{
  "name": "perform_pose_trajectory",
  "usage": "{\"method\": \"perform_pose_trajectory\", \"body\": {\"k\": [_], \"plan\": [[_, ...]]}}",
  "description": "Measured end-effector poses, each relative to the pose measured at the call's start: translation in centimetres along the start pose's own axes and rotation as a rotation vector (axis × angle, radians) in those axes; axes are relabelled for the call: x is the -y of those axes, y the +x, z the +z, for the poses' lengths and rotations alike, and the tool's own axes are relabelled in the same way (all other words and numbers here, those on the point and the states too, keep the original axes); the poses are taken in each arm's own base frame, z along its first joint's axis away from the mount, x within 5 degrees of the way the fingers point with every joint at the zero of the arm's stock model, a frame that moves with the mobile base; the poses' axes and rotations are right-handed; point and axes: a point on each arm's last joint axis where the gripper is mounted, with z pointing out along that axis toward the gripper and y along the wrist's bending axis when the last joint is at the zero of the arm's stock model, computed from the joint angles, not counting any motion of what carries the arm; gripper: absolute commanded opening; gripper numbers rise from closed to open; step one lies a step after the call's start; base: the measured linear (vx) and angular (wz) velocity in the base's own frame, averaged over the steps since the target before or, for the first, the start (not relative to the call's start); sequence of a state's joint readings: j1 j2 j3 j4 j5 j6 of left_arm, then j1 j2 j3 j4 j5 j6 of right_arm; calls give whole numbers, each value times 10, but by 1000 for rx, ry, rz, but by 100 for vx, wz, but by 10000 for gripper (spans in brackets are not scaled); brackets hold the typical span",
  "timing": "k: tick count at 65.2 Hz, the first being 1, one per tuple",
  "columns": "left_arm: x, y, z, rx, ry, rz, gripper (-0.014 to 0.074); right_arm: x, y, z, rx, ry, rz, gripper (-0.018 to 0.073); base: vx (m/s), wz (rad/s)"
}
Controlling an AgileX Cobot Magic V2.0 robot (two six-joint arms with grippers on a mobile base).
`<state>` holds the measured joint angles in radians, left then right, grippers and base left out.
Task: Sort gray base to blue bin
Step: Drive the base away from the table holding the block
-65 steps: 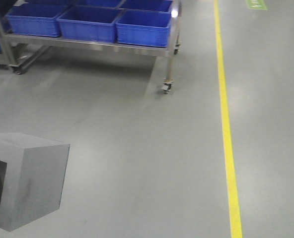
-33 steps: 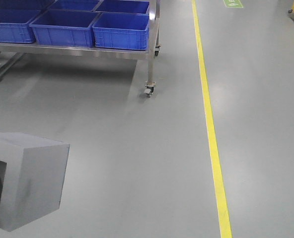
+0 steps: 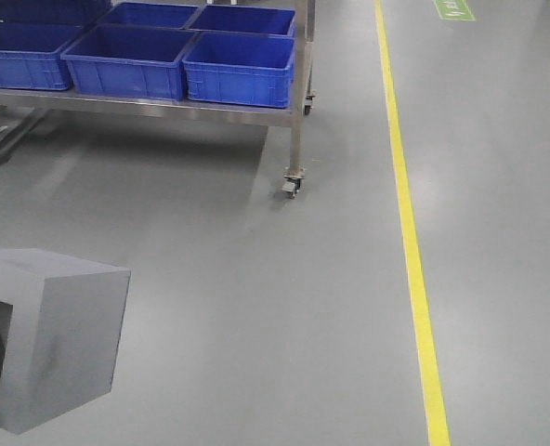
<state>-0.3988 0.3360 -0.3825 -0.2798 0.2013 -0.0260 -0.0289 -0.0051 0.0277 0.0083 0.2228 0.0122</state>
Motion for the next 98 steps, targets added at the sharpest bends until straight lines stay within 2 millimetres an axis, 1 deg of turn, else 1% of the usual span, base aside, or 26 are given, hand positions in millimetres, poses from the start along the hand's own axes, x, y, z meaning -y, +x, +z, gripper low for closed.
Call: {"method": "perform_pose_trajectory", "body": {"k": [70, 98], "plan": [[0, 0, 0, 0, 0, 0, -6, 0, 0, 0, 0, 0, 0, -5, 33, 13], [0, 0, 0, 0, 0, 0, -6, 0, 0, 0, 0, 0, 0, -5, 33, 50]]}}
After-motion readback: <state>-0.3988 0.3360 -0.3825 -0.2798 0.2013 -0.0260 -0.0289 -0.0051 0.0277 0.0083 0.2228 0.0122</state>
